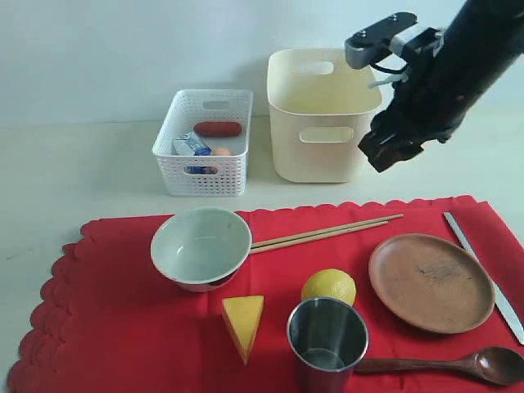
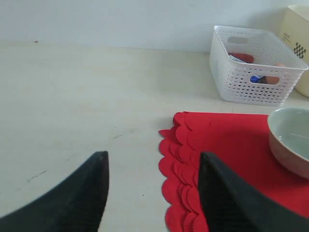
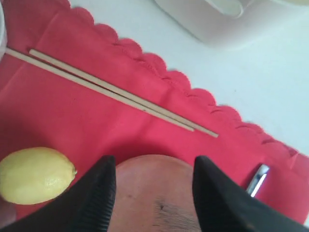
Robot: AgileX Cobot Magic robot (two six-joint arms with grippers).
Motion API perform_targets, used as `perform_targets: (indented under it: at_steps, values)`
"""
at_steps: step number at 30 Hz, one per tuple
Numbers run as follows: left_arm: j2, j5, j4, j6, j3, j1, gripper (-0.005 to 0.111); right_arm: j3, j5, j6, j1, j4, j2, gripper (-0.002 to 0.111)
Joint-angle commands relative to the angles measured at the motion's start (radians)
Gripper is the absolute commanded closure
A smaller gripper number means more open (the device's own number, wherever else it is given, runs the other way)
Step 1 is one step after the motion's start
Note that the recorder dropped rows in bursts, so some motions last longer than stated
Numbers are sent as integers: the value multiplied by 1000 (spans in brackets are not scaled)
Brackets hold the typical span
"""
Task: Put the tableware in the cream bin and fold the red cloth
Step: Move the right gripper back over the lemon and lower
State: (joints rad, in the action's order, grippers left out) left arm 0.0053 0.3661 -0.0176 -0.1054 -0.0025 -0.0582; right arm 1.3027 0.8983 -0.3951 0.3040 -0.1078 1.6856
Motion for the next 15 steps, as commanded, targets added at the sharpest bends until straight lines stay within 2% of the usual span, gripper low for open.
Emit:
perform_targets:
  at_steps: [1,6,12,15]
  values:
    - [-5,-10,1,-5,3,-1,52,-57,-11,-163,-31,-186,-11,60]
    - [-5,-10,1,-5,3,-1,52,-78,0,-333,-29,-364,2,55]
    - [-5,-10,1,-5,3,-1,52,-80,39,-365,-29,-387,53,37]
    - [-5,-10,1,-5,3,-1,52,-80,60,-393,-18,-383,93,34]
